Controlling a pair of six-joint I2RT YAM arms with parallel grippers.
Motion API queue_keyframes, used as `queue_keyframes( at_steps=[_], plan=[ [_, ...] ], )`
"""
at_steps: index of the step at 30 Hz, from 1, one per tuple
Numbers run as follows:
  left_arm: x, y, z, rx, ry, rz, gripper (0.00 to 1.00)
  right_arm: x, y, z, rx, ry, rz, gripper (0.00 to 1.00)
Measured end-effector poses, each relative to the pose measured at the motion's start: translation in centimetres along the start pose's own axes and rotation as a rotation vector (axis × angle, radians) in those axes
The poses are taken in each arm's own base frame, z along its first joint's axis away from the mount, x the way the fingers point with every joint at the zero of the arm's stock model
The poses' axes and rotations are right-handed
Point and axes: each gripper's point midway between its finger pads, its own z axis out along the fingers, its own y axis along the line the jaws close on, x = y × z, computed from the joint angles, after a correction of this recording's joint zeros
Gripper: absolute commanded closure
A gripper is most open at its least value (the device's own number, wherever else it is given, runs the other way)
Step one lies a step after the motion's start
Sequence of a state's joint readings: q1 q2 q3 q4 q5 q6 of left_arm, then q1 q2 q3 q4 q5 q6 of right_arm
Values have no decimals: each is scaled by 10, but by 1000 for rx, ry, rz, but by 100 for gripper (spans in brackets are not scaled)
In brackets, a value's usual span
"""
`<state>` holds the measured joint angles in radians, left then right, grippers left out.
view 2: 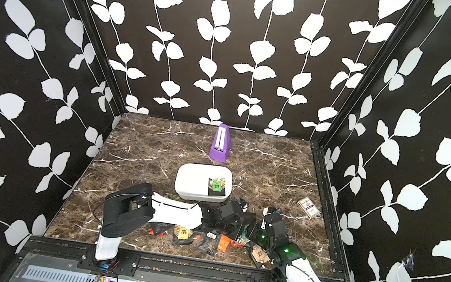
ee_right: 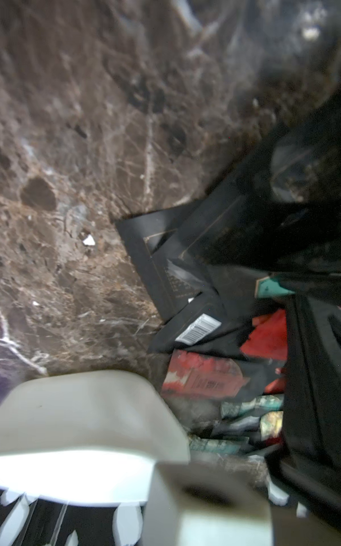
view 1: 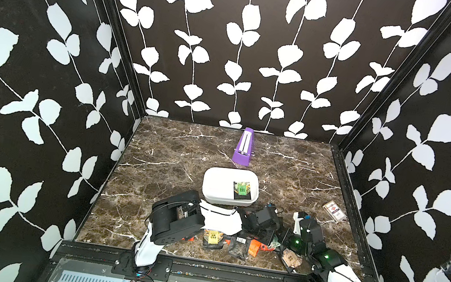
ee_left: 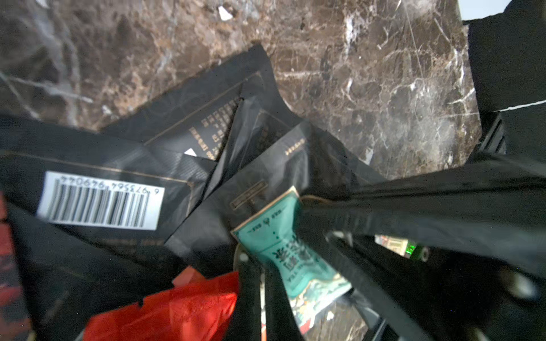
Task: Put the tea bags into the storage box
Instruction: Pick up the tea bag from the center of the board.
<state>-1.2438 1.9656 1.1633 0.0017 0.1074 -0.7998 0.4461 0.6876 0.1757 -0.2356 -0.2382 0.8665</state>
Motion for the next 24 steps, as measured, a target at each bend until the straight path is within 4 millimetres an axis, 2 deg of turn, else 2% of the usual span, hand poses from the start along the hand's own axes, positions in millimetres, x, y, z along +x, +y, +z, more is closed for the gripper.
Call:
queue_keyframes(
  at_steps=[6, 9, 12, 15, 18, 21, 24],
  plan=[
    [-13, 0, -5, -41, -37, 41, 100, -4, -1, -4, 35, -3, -32, 100],
    [-25, -2, -20, -56, -79, 63, 98, -12, 1, -13, 50, -32, -52, 100],
    [-44, -9, -46, -60, -151, 84, 96, -23, 8, -25, 48, -78, -71, 100],
    [-64, -17, -84, -51, -251, 103, 91, -32, 15, -38, 47, -114, -85, 100],
    [-74, -16, -122, -55, -341, 115, 86, -41, 26, -51, 39, -137, -100, 100],
    [-73, 1, -151, -93, -410, 112, 81, -51, 40, -63, 23, -154, -112, 100],
    [-65, 34, -169, -165, -450, 88, 71, -65, 60, -75, -4, -168, -126, 100]
  ],
)
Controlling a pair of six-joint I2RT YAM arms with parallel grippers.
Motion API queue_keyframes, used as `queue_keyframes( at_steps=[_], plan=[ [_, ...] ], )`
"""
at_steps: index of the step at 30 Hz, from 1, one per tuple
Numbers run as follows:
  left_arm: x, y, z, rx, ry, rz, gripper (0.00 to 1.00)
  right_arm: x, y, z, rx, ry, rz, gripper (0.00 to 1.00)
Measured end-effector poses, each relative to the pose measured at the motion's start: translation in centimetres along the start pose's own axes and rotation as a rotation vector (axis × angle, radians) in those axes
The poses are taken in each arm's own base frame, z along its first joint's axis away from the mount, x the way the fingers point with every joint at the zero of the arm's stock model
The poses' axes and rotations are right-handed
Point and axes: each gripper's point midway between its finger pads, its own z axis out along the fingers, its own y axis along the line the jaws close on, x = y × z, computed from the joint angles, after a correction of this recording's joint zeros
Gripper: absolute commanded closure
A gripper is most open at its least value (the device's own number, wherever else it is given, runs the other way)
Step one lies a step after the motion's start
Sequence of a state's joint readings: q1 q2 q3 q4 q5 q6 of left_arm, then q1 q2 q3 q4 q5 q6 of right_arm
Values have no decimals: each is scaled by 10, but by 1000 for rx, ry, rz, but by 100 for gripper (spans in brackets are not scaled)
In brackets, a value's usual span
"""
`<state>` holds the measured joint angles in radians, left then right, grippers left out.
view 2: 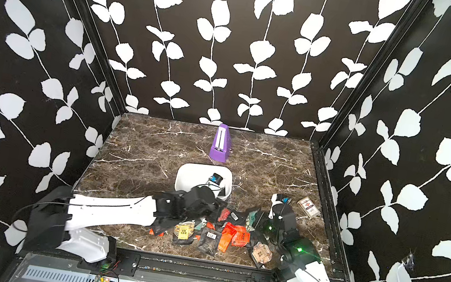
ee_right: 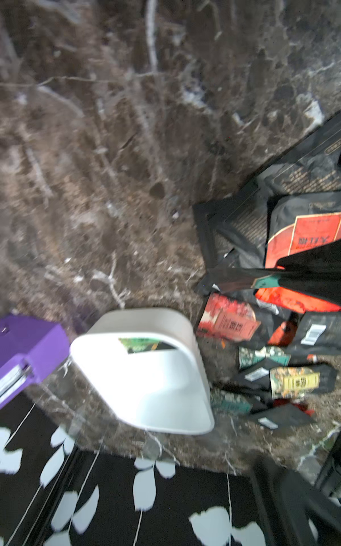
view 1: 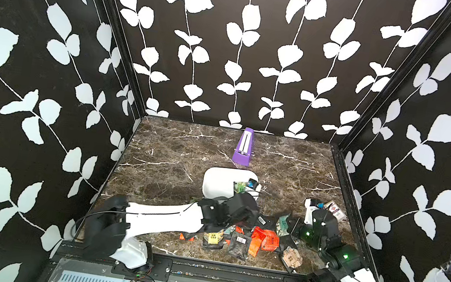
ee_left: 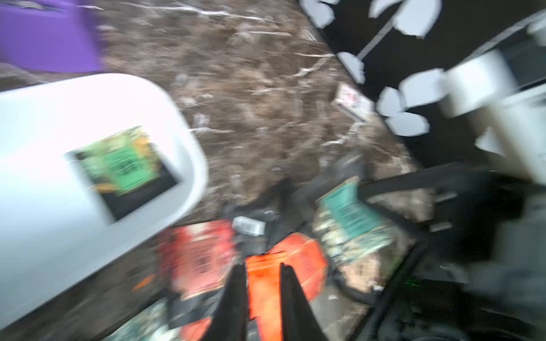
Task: Put the tea bags into the storage box
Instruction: Pick up the tea bag from the center of the board, then place the tea bag in the storage box.
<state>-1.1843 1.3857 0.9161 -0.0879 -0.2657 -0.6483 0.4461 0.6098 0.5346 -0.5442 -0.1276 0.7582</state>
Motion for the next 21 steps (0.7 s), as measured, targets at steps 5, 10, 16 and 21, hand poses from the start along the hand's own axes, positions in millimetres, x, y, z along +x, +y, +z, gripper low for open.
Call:
queue_keyframes(
  at_steps=[5, 10, 16, 21],
  plan=[
    [11, 70, -21, -155, -32, -51, 46, -31, 37, -1, -61, -4, -15, 100],
    [16, 115, -49, -260, -90, -102, 22, -49, 83, 28, -97, 46, -71, 100],
    [25, 141, -59, -318, -104, -160, 11, -56, 144, 91, -114, 100, -144, 100],
    [40, 158, -57, -345, -81, -209, 15, -54, 175, 154, -110, 131, -146, 100]
  ],
)
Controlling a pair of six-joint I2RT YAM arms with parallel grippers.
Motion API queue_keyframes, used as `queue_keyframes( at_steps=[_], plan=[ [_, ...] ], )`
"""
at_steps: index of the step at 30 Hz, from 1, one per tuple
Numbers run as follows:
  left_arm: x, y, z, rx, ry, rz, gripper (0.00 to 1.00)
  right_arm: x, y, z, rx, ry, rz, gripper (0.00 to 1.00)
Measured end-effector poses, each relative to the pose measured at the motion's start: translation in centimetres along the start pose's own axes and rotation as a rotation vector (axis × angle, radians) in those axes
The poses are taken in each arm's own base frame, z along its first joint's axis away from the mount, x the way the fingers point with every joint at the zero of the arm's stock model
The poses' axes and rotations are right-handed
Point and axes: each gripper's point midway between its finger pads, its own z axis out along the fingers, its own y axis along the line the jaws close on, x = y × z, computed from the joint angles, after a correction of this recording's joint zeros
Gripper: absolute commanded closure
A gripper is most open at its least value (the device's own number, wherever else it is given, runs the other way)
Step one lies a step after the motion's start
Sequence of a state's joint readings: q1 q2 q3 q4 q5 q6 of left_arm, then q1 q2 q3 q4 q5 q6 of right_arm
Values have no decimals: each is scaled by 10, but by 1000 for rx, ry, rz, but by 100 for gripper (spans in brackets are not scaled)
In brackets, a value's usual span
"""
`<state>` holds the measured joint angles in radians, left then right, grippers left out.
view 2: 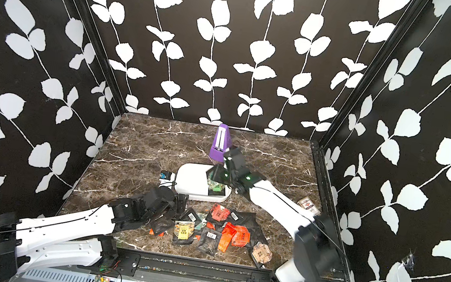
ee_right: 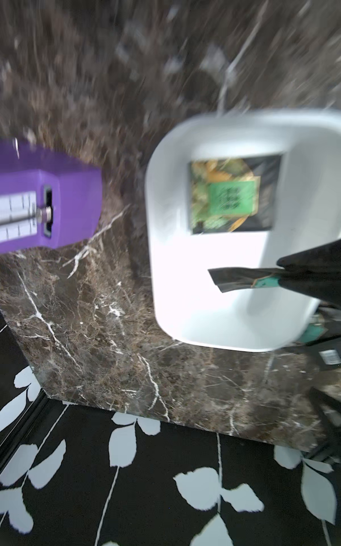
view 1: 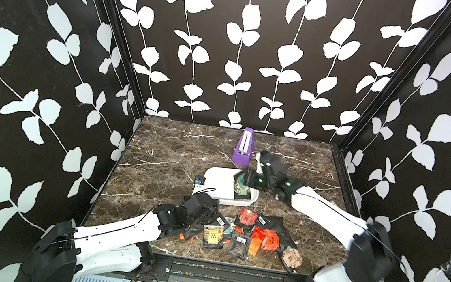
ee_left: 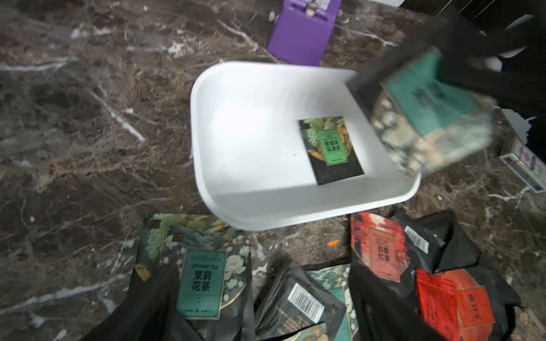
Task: Put the tea bags into the storage box
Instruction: Place the tea bag in the storage box.
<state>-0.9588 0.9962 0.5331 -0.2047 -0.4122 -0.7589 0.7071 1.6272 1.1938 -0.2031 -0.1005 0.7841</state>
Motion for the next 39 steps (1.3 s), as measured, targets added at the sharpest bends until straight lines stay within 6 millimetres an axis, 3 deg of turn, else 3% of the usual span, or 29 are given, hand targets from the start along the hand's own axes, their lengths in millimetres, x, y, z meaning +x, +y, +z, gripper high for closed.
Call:
queue_keyframes(
  at_steps=[3, 8, 14, 16, 20, 28, 34, 39],
  plan=[
    [15, 12, 5, -7, 36, -25, 13, 0, 3, 35, 24, 23, 5, 100],
    [22, 14, 5, 4, 60, -45, 6, 2, 2, 61, 54, 32, 17, 100],
    [22, 10, 3, 29, 65, -51, 6, 2, -8, 63, 107, 28, 22, 69],
    [21, 8, 2, 36, 67, -52, 8, 1, -12, 60, 127, 18, 22, 66],
    [18, 2, 0, 67, 71, -55, 16, -8, -13, 39, 156, -16, -6, 63],
    [11, -23, -7, 166, 96, -51, 34, -25, -7, -38, 124, -141, -68, 65],
    [13, -51, -7, 251, 133, -23, 36, 0, -35, -88, 156, -167, -78, 65],
    [24, -101, -10, 345, 184, 64, 37, 40, -83, -124, 249, -156, -24, 66]
  ],
)
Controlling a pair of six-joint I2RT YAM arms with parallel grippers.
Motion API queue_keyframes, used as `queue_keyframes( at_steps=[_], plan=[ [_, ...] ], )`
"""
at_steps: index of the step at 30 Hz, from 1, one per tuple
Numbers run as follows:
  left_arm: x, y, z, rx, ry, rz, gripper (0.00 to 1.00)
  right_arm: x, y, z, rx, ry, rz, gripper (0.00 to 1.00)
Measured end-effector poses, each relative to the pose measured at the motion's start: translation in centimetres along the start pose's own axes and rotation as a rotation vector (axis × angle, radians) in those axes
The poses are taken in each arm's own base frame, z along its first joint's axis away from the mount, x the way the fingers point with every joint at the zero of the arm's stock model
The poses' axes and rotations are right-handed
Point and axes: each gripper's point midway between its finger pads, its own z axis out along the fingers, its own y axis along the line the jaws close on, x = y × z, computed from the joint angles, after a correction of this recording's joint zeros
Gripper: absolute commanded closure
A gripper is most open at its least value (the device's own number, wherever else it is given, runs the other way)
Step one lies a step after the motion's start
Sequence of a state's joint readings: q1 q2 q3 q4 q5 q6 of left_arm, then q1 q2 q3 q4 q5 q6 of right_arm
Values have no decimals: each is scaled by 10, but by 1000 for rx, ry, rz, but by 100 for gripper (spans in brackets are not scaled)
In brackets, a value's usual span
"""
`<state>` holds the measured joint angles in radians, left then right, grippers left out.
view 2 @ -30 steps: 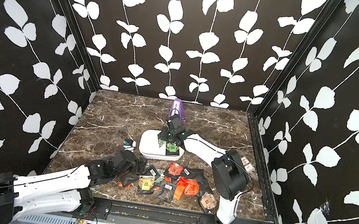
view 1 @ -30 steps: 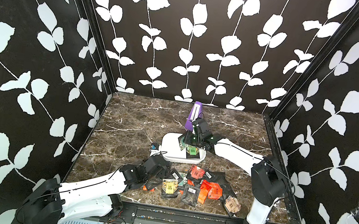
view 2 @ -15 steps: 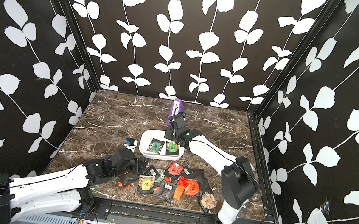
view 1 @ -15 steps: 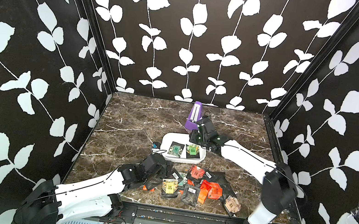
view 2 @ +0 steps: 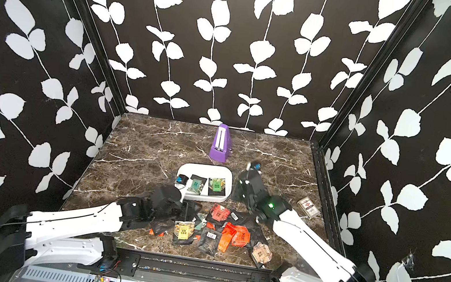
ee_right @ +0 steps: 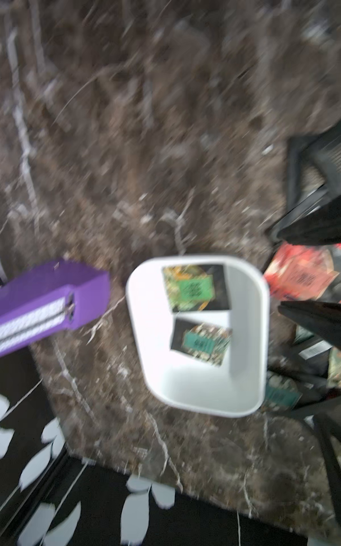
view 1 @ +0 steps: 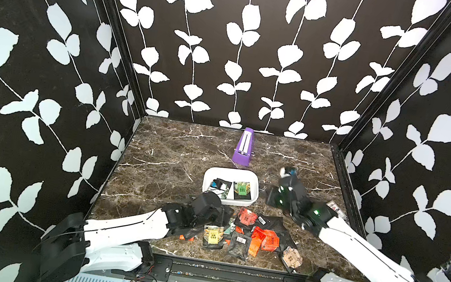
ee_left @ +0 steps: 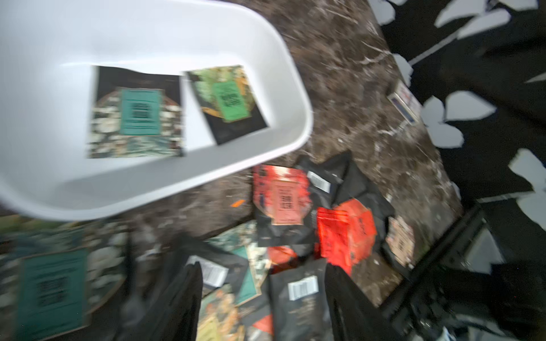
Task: Put the tea bags into the storage box
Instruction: Place the tea bag in the storage box, then move the tea bag to the center of the board.
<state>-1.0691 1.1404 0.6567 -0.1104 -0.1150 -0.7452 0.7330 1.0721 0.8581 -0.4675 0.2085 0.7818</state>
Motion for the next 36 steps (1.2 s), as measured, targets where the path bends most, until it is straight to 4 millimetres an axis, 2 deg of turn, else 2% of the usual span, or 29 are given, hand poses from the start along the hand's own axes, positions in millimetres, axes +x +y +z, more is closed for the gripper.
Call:
queue_keyframes(
  at_steps=[3, 7, 11, 16, 22, 29, 33, 36],
  plan=[
    [4, -28, 12, 62, 30, 30, 38, 21, -30, -13, 66, 21, 50, 66],
    [22, -55, 32, 121, 98, 60, 38, 54, -70, -24, 170, 69, 133, 66],
    [46, -73, 50, 161, 172, 72, 39, 90, -103, -31, 272, 136, 228, 69],
    [77, -88, 65, 198, 255, 70, 39, 125, -131, -34, 388, 215, 329, 69],
    [91, -104, 76, 227, 296, 64, 39, 152, -144, -32, 488, 308, 380, 61],
    [98, -100, 84, 212, 314, 39, 38, 182, -152, -20, 524, 380, 435, 57],
    [99, -98, 86, 203, 314, 29, 38, 191, -152, -13, 505, 386, 467, 58],
    [97, -97, 86, 192, 303, 23, 38, 190, -150, -9, 487, 374, 484, 58]
  ],
)
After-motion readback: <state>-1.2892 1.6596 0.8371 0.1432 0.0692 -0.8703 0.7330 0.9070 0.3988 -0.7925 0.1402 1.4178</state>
